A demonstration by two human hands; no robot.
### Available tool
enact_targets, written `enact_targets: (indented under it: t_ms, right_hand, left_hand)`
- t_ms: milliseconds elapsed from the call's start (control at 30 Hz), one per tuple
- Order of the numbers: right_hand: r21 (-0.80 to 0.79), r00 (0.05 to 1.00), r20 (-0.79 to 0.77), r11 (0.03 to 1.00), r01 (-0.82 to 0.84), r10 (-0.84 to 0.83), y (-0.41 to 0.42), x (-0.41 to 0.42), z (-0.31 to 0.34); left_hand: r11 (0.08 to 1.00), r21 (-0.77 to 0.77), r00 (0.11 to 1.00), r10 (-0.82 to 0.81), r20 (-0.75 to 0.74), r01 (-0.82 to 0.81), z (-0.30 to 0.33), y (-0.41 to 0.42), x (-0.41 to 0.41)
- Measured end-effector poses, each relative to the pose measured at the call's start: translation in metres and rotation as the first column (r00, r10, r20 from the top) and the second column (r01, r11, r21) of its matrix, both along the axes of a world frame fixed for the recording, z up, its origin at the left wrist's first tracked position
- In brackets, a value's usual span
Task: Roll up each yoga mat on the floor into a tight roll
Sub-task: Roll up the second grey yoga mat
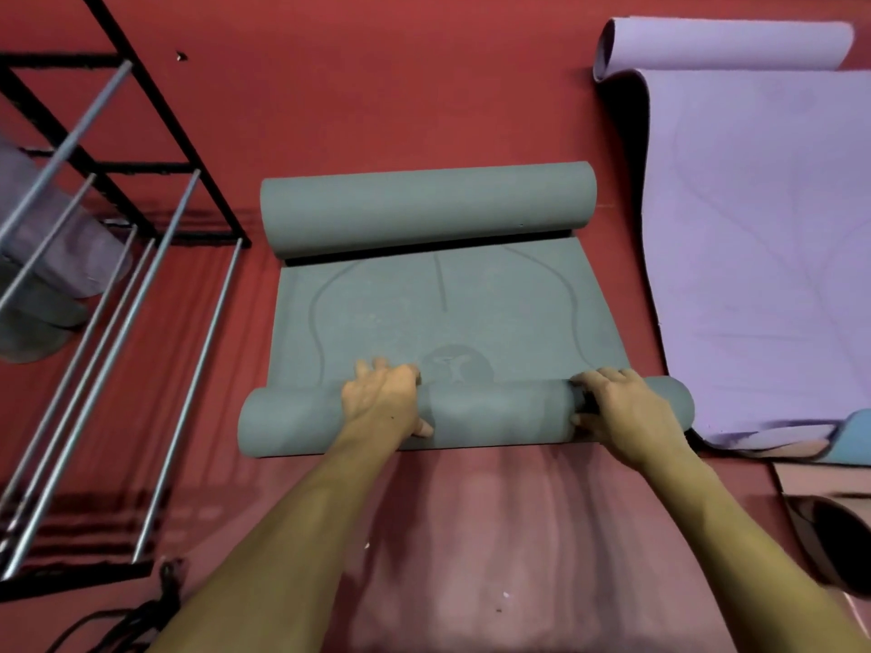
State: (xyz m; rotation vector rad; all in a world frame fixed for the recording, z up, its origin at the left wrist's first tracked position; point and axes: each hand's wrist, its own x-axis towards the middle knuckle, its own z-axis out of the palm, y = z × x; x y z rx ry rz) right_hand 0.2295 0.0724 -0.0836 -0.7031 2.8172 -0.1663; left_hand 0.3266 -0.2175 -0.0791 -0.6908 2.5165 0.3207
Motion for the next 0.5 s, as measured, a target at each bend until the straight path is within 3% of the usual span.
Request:
enact_targets:
  t_ms: [200, 367, 500]
  right_hand:
    - [0.068, 0.999, 0.035, 0.997, -0.021, 0.018, -0.002, 0.005, -0.013]
    - [-0.028, 0.995, -0.091, 0.999, 0.046, -0.049, 0.000, 0.008, -0.031]
    - [0.008, 0.987, -0.154, 0.999, -0.038, 0.038, 0.010, 0.002, -0.040]
  left_hand:
    - [0.999, -0.027, 0.999, -0.042, -0.006, 0.042, 0.002, 0.002, -0.006]
    - [0.998, -0.002, 0.998, -0.059, 0.008, 0.059, 0.006, -0.004, -0.008]
    - [0.996, 0.015, 0.989, -0.093, 0.115, 0.092, 0.005, -0.003, -0.005]
